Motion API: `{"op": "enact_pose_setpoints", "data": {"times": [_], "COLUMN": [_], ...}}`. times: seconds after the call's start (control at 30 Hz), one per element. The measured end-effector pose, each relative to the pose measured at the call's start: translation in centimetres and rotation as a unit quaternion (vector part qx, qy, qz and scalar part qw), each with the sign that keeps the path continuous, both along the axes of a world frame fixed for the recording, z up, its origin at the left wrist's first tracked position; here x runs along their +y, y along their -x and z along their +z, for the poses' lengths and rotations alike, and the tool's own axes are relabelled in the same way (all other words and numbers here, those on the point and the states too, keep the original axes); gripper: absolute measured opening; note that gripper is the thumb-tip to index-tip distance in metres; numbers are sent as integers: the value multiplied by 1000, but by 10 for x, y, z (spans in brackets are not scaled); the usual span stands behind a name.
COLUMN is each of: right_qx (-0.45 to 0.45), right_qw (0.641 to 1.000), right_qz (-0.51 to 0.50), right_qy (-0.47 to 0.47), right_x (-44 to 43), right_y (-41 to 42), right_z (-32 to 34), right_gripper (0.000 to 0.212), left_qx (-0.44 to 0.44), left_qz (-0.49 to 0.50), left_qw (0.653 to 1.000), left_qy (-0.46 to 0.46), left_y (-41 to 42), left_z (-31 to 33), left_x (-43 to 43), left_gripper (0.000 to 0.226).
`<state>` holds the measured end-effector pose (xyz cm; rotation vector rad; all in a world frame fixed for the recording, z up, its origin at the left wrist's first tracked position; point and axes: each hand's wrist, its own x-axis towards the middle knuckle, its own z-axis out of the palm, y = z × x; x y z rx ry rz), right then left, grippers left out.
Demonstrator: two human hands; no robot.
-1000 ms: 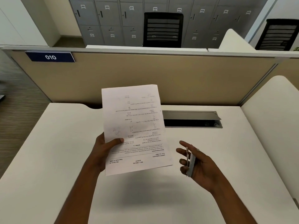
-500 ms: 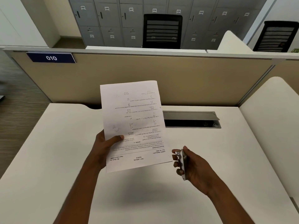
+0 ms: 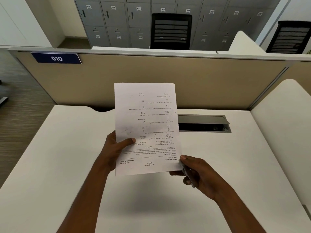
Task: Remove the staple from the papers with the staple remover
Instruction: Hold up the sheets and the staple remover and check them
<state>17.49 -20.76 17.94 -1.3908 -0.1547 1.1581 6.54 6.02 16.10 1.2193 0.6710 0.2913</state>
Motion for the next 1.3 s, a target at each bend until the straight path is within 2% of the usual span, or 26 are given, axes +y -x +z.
{"op": "enact_pose_setpoints", "data": {"times": [0.17, 0.33, 0.53, 0.73, 0.87, 0.97, 1.2, 1.3], "right_qx": [21, 28, 43, 45, 35, 32, 23, 13], "right_qw": [1000, 999, 999, 998, 997, 996, 998, 999], "right_qz": [13, 2, -4, 4, 19, 37, 27, 27], "right_qy": [7, -16, -26, -48, -65, -80, -54, -38], "right_x": [-2, -7, -8, -8, -11, -9, -6, -6], "right_y": [1, -1, -2, -3, -7, -7, -7, -9], "right_z": [-3, -4, -9, -12, -14, -14, -21, -25], "right_gripper": [35, 24, 21, 34, 33, 44, 36, 43], "left_qx": [-1, 7, 15, 18, 18, 20, 20, 21], "left_qz": [-7, -14, -16, -19, -17, -17, -19, -21], "left_qw": [1000, 1000, 1000, 1000, 1000, 1000, 999, 999], "left_qy": [6, 7, -2, -9, -15, -14, -20, -25], "left_y": [-2, -3, -4, -4, -3, -4, -6, -6], "left_z": [-1, 2, 3, 3, 4, 3, 1, 1], "left_x": [2, 5, 2, 1, 3, 1, 2, 3], "left_gripper": [41, 37, 34, 33, 31, 31, 35, 34]}}
